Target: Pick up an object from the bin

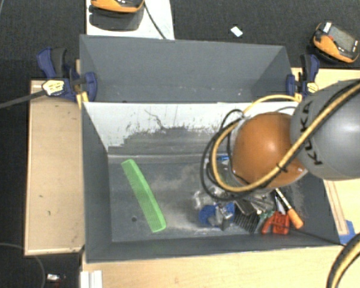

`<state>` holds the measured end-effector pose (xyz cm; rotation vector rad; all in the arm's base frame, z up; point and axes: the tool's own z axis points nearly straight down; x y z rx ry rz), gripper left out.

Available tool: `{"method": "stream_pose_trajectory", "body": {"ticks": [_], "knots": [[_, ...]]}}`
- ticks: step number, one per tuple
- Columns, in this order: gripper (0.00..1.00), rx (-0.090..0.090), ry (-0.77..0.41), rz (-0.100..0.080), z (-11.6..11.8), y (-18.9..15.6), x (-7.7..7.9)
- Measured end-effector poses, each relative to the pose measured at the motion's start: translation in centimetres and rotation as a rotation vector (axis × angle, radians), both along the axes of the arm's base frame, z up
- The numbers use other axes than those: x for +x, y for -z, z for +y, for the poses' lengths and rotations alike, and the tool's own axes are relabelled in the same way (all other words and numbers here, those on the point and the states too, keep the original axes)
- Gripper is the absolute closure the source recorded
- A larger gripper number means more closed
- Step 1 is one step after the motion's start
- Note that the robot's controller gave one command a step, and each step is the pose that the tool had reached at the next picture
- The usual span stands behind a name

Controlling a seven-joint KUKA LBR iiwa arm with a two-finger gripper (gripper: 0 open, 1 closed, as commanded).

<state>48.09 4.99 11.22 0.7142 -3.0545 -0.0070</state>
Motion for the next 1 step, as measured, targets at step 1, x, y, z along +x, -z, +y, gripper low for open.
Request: {"method": "stream_pose_trajectory", "body": {"ticks": [1], "knots": [[1.0, 0.001, 0.0, -0.008, 0.01, -4.96, 0.23]]}}
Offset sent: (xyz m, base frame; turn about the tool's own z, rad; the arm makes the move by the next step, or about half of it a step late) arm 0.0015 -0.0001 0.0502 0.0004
